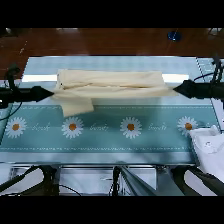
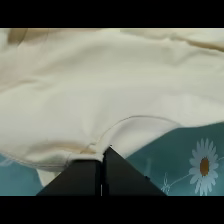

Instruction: Fold the shirts.

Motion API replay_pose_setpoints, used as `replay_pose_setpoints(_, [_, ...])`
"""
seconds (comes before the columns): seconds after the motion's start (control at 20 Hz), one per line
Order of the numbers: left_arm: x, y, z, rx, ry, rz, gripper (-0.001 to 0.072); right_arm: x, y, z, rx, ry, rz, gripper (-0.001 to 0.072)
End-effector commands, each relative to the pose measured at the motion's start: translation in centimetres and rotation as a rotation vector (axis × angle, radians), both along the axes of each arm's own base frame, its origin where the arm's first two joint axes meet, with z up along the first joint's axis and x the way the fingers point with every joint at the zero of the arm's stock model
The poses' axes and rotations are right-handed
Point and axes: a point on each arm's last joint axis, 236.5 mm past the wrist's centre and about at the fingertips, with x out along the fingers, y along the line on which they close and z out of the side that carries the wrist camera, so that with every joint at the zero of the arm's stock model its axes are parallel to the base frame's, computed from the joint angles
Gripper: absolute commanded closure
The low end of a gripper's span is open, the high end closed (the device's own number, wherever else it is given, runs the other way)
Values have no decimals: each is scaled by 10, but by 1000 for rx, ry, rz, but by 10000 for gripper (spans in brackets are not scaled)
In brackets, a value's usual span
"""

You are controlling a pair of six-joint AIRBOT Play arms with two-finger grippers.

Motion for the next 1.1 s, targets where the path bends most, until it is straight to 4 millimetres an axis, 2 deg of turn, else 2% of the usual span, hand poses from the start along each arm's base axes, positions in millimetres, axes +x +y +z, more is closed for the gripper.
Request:
replay_pose_setpoints(0.0, [51, 1, 59, 28, -215, 69, 676, 45, 6, 31, -18, -137, -50, 702])
replay_pose_setpoints(0.15, [90, 6, 63, 59, -263, 107, 677, 86, 7, 5, -29, -137, -81, 702])
replay_pose_setpoints(0.35, [132, 16, 30, 5, -176, 136, 676, 129, -8, -28, -40, -114, -126, 702])
replay_pose_setpoints(0.5, [152, 19, 5, -30, -118, 141, 675, 153, -17, -48, -49, -110, -155, 702])
replay_pose_setpoints(0.65, [165, 19, -15, -43, -87, 122, 675, 163, -20, -75, -46, -77, -173, 701])
replay_pose_setpoints(0.85, [180, 20, -35, -45, -71, 120, 674, 167, -24, -110, -50, -32, -193, 702])
replay_pose_setpoints(1.05, [187, 19, -50, -47, -55, 113, 673, 174, -25, -125, -16, -24, -240, 701])
